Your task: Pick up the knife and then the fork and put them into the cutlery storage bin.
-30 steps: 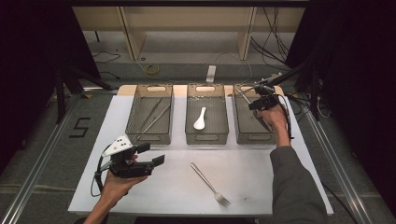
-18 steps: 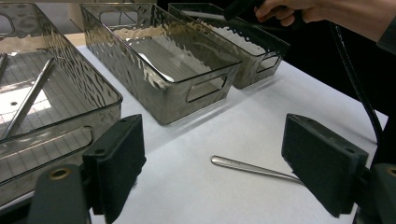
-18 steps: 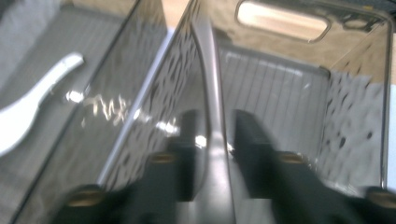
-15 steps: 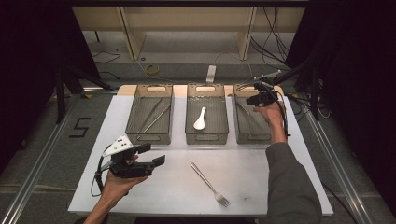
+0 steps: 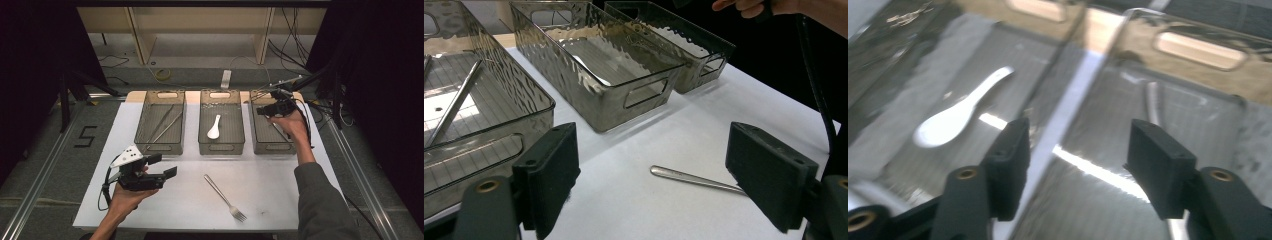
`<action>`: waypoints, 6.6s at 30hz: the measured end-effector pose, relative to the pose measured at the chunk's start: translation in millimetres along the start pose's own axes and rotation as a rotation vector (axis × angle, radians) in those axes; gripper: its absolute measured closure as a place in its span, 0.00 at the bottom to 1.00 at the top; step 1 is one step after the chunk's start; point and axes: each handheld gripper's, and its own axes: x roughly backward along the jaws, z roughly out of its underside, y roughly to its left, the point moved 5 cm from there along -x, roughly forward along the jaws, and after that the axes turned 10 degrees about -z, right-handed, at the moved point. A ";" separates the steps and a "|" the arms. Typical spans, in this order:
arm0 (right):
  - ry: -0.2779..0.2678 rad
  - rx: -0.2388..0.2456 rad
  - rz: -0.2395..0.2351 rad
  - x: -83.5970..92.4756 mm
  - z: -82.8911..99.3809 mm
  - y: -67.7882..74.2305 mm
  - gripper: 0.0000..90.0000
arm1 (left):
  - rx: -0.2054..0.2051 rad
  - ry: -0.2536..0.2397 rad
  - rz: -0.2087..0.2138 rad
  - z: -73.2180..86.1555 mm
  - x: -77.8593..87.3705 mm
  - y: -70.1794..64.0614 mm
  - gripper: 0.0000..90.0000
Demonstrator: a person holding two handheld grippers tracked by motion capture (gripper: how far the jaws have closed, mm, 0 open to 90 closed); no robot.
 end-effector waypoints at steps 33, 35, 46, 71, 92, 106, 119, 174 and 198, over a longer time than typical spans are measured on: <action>0.051 0.267 -0.227 20.9 101.4 130.6 0.33 | -0.005 -0.002 -0.006 0.3 -0.7 -1.1 0.22; 0.060 0.273 -0.231 21.0 104.9 133.8 0.33 | -0.009 -0.002 -0.006 0.4 -0.5 -1.2 0.22; 0.142 0.334 -0.235 12.7 128.0 154.6 0.30 | -0.017 -0.002 -0.005 0.5 0.2 -1.9 0.22; 0.301 0.406 -0.276 -17.3 158.2 177.9 0.43 | -0.021 -0.007 -0.001 0.5 1.0 -3.0 0.22; 0.390 0.456 -0.283 -33.7 174.8 183.5 0.60 | -0.022 -0.006 0.000 0.6 1.0 -3.6 0.22; 0.428 0.459 -0.296 -38.1 180.4 184.5 0.69 | -0.025 -0.012 0.003 0.2 1.5 -4.0 0.22; 0.451 0.476 -0.294 -41.7 184.1 185.3 0.75 | -0.034 -0.014 0.000 0.2 1.7 -4.6 0.20; 0.494 0.454 -0.267 -45.0 182.6 187.1 0.86 | -0.041 -0.010 0.005 0.8 0.7 -6.7 0.20; 0.511 0.517 -0.251 -45.8 182.5 191.9 0.94 | -0.045 -0.009 0.006 0.6 1.1 -7.3 0.20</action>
